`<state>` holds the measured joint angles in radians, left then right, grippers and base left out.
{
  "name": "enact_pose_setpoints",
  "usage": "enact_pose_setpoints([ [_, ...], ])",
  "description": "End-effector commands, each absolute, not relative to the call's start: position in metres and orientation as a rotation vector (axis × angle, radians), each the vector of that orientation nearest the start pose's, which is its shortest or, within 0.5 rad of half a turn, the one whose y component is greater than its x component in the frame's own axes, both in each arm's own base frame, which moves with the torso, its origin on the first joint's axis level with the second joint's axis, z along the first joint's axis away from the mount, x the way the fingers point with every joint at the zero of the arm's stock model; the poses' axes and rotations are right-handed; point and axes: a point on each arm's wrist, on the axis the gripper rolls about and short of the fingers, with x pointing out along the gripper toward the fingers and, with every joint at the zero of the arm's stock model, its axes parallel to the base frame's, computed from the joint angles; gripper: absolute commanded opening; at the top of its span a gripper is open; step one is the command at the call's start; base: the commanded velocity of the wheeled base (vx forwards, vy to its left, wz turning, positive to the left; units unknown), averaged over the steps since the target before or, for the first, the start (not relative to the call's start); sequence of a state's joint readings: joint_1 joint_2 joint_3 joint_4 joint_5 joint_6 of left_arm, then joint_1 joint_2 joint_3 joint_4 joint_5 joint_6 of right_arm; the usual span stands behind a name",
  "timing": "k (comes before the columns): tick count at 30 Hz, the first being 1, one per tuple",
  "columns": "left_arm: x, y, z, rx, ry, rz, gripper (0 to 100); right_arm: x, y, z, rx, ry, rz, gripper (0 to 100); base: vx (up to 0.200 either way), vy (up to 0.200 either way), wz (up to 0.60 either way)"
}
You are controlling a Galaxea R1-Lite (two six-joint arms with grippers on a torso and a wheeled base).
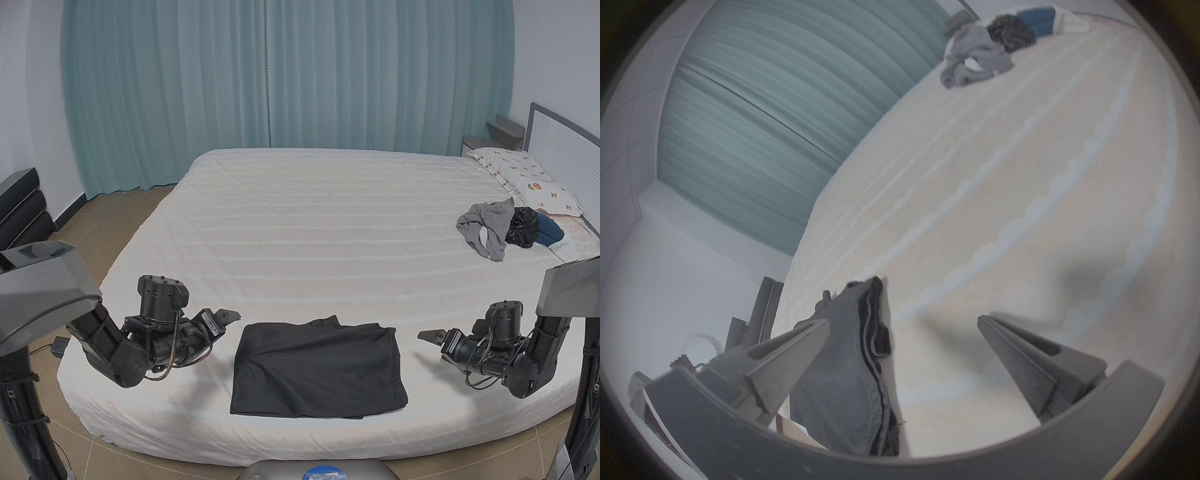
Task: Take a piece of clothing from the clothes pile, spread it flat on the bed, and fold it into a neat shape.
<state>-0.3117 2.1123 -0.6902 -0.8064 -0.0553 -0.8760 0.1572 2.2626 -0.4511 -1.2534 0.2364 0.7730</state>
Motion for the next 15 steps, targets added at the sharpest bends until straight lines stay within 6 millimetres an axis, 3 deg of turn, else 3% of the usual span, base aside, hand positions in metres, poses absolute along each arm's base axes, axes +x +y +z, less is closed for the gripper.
enact_pose_setpoints([
  [1, 0.273, -0.086, 0.116, -0.792, 0.522, -0.109, 100, 0.27, 0.047, 0.06, 0.643, 0.438, 0.123, 100, 0.0, 0.0, 0.0],
  [9, 0.195, -0.059, 0.192, -0.691, 0.302, -0.087, 100, 0.208, 0.026, 0.144, 0.473, 0.107, 0.173, 100, 0.0, 0.0, 0.0],
  [15, 0.146, -0.04, 0.216, -0.512, 0.118, -0.007, 100, 0.145, 0.02, 0.162, 0.334, 0.001, 0.245, 100, 0.0, 0.0, 0.0],
])
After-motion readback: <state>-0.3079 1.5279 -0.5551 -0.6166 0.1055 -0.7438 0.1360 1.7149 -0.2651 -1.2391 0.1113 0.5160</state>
